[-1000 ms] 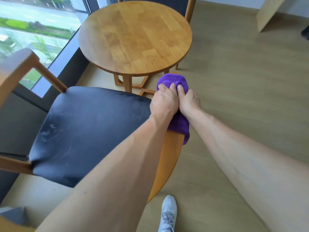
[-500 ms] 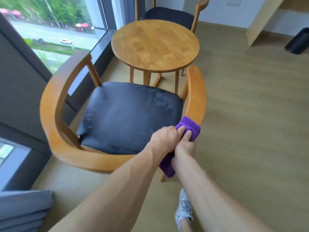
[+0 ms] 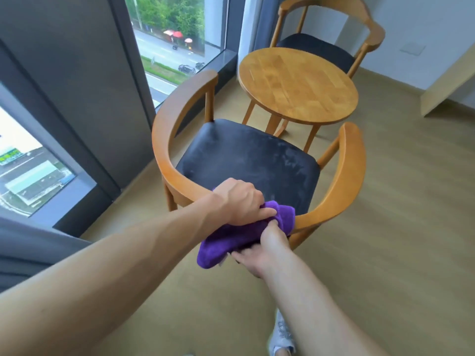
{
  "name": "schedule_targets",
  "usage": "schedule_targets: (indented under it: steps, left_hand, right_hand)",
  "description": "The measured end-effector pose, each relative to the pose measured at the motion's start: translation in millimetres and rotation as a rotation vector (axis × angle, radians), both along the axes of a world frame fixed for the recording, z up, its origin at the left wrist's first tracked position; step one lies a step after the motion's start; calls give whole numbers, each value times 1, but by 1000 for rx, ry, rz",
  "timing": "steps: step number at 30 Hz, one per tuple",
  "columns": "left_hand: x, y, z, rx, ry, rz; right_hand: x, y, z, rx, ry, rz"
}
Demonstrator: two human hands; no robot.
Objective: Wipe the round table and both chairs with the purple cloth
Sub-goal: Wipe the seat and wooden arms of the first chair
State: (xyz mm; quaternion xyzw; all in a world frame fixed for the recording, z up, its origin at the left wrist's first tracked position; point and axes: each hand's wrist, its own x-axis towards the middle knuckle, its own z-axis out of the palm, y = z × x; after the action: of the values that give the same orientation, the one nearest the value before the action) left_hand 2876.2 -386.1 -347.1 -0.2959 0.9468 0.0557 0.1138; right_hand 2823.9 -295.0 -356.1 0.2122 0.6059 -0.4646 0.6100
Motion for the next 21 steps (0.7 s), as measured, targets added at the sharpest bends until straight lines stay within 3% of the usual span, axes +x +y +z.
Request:
schedule_targets:
  steps: [3,5,8,9,12,14,18,19,21]
  left_hand:
    - [8,0,-2,-66,69,38]
    - [8,5,-4,-119,129,111]
    - [10,12,-10,-200,245,295]
    - [12,14,-14,-249,291,377]
    - [19,29,-30,-425,564,715]
    - [15,52,-36,-403,747,1062]
    - [-17,107,-50,66,1270,1986]
    - [-29,111,-59,255,1423,2154]
    - [-56,110,-77,556,1667,2287]
  right_hand:
    - [-31,14,23,8,116,593]
    - [-55,12,38,-23,415,830]
    - [-78,-16,32,-200,1131,922]
    - [-77,-26,30,-299,1248,971]
    - [-66,-51,18,-526,1149,1187]
    - [-62,-57,11,-559,1011,1366]
    - [-62,-60,4,-579,1020,1699]
    - [-62,-63,1,-613,1012,1753]
    - [-60,-67,-1,-608,976,1856]
